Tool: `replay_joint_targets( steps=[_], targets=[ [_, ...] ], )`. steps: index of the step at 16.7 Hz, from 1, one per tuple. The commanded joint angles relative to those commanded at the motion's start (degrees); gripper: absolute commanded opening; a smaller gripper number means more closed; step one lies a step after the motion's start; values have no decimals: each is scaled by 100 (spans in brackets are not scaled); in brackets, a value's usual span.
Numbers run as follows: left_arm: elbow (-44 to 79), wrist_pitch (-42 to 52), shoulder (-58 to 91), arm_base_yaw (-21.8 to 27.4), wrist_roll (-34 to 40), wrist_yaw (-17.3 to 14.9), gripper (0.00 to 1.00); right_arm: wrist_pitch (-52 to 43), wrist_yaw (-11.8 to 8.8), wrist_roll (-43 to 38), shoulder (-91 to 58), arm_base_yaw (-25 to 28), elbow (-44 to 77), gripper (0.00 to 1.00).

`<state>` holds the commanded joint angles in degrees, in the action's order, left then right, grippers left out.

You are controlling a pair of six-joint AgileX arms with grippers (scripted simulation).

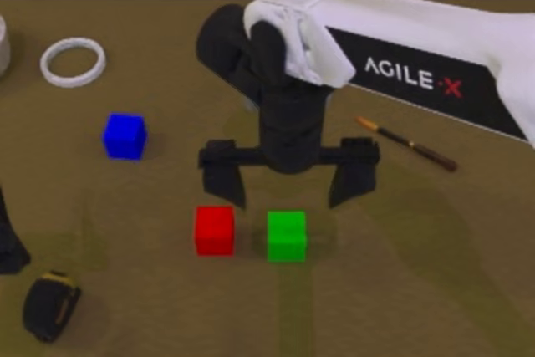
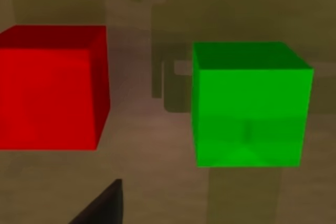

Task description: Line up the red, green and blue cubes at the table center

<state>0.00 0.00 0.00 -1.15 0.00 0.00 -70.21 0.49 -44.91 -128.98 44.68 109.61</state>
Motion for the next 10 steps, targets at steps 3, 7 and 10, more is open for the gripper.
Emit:
replay_joint_targets(
  steps=[3, 7, 10],
  targets=[
    [0, 1, 1, 0, 0, 0, 100, 15, 0, -1, -20, -29, -12, 100],
    [565, 380, 568, 79, 23, -20, 100, 294, 201, 288, 564, -245, -467, 100],
    [1569, 999, 1588, 180, 60, -26, 100, 790, 460, 739, 1625, -626, -1272, 100]
  ],
)
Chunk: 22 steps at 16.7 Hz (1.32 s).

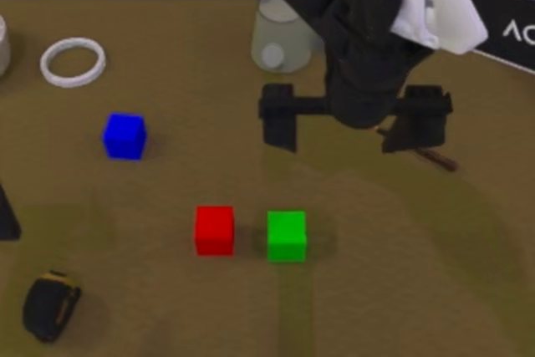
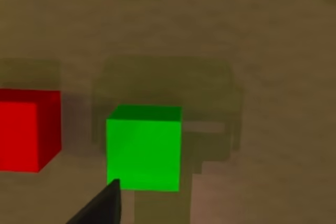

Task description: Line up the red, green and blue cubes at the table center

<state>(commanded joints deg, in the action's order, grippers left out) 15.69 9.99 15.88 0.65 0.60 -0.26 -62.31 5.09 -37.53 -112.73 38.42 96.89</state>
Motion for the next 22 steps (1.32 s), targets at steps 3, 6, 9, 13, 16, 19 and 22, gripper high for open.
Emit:
replay_joint_targets(
  steps=[3, 6, 9, 13, 16, 19, 22],
  targets=[
    [1426, 855, 1583, 125, 45, 7, 100, 719, 246, 598, 1585, -544, -1214, 100],
    [3047, 1849, 3555, 270, 89, 19, 100, 1591, 421, 1284, 3546, -1199, -2766, 100],
    [4673, 2871, 5629, 426, 130, 30, 100, 2523, 478, 1969, 5610, -1873, -4460, 100],
    [6724, 4192, 8224, 636, 188, 37, 100, 3752, 339, 2741, 7939, -2652, -6562, 100],
    [8009, 5012, 9737, 772, 234, 34, 100, 4656, 110, 3196, 9241, -3126, -7861, 100],
    [9122, 5649, 10905, 883, 276, 21, 100, 5447, -164, 3513, 10306, -3479, -8844, 100],
    [9897, 6039, 11674, 953, 305, 7, 100, 6001, -399, 3691, 11024, -3698, -9447, 100]
  ],
)
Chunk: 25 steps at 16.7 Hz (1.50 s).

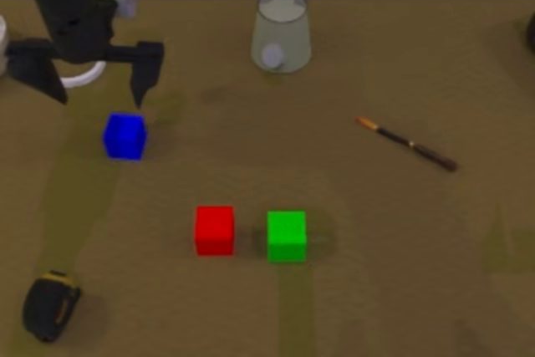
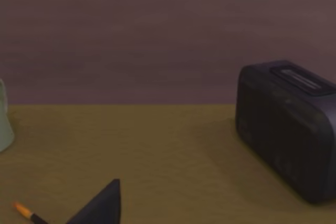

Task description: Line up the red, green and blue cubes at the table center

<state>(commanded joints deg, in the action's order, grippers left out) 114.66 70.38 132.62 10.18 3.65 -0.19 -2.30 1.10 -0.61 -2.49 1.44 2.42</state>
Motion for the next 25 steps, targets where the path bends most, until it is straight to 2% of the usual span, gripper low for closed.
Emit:
replay_joint_targets(
  steps=[3, 9, 17, 22, 25],
  targets=[
    [318, 154, 330, 30, 12, -9, 100, 230, -110, 61, 249, -87, -242, 100],
    [290, 126, 330, 0, 7, -8, 100, 230, -110, 61, 249, -87, -242, 100],
    [-674, -1267, 738, 22, 0, -14, 100, 230, -110, 61, 249, -87, -242, 100],
    [-740, -1348, 774, 23, 1, -14, 100, 230, -110, 61, 249, -87, -242, 100],
    [-740, -1348, 774, 23, 1, -14, 77, 230, -110, 61, 249, -87, -242, 100]
  ],
)
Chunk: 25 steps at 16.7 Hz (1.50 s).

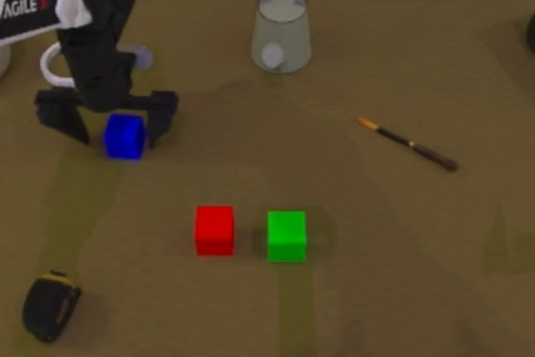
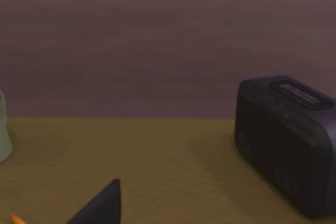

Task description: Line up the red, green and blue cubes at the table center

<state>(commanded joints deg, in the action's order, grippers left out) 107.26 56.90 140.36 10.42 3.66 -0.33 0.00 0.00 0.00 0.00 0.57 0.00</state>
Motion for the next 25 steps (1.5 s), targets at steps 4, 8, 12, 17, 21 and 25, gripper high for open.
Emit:
replay_joint_targets(
  steps=[4, 8, 12, 17, 21, 25],
  targets=[
    [0, 0, 0, 0, 0, 0, 47, 0, 0, 0, 0, 0, 0, 100],
    [0, 0, 0, 0, 0, 0, 17, 0, 0, 0, 0, 0, 0, 100],
    [0, 0, 0, 0, 0, 0, 0, 0, 0, 0, 0, 0, 0, 100],
    [0, 0, 0, 0, 0, 0, 0, 0, 0, 0, 0, 0, 0, 100],
    [98, 114, -76, -14, -12, 2, 0, 0, 0, 0, 0, 0, 0, 100],
    [613, 899, -281, -83, 3, 4, 0, 0, 0, 0, 0, 0, 0, 100]
  ],
)
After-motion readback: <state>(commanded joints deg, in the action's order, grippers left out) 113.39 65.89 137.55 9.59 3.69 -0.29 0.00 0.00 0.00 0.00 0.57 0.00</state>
